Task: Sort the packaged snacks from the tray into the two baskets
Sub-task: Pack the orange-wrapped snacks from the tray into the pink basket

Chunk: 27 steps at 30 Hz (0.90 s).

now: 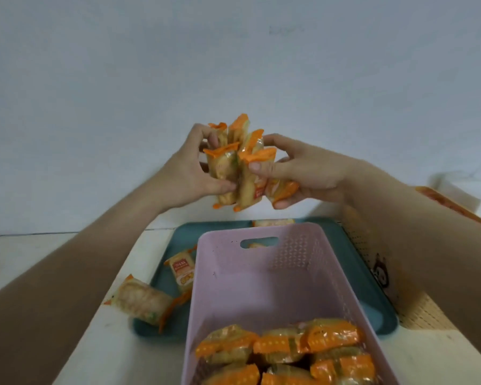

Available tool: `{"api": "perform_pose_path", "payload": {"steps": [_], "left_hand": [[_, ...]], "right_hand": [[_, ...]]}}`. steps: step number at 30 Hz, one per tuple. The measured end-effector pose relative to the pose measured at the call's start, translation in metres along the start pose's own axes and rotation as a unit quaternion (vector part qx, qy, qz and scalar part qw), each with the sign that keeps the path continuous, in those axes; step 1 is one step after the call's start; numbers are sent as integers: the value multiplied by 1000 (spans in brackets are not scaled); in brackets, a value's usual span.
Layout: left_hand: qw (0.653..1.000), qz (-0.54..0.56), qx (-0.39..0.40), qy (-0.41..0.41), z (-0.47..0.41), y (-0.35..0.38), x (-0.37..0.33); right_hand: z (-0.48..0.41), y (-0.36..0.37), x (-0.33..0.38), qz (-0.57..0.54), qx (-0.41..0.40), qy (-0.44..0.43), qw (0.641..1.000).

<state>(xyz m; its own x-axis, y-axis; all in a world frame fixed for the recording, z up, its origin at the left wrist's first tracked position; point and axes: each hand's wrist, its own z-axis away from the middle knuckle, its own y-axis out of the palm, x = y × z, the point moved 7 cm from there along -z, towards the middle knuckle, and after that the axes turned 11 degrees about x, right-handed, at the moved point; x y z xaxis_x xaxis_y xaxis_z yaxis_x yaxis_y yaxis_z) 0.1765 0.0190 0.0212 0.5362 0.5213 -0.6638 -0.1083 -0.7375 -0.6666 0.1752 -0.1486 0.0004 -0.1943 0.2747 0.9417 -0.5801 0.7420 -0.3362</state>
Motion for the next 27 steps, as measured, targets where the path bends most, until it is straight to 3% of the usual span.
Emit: {"api": "perform_pose_path", "payload": {"steps": [3,6,9,12,15,18,22,25,27], "left_hand": [[999,1,4,38,28,-7,-49],[998,27,45,36,67,9,-72],[992,-11,124,-27,93,34,-60],[970,-74,212,-93,106,48,-36],[982,-60,148,-100,112,41,-33],[992,-121,28,-35,117,30,-51],[958,-253,129,-31,121,57,-60],[905,-374,192,-60,114,71,-50],[865,-434,237,-87,110,78,-39]], "right_hand": [[43,11,36,49,5,-33,998],[87,35,34,91,82,-10,992],[110,60,11,122,150,27,981],[113,66,3,167,117,8,979],[119,52,13,246,-14,-35,968],[118,55,10,324,1,-12,946],[113,76,-4,460,63,70,883],[103,82,-9,576,45,92,811],[96,83,-13,614,37,90,783]]}}
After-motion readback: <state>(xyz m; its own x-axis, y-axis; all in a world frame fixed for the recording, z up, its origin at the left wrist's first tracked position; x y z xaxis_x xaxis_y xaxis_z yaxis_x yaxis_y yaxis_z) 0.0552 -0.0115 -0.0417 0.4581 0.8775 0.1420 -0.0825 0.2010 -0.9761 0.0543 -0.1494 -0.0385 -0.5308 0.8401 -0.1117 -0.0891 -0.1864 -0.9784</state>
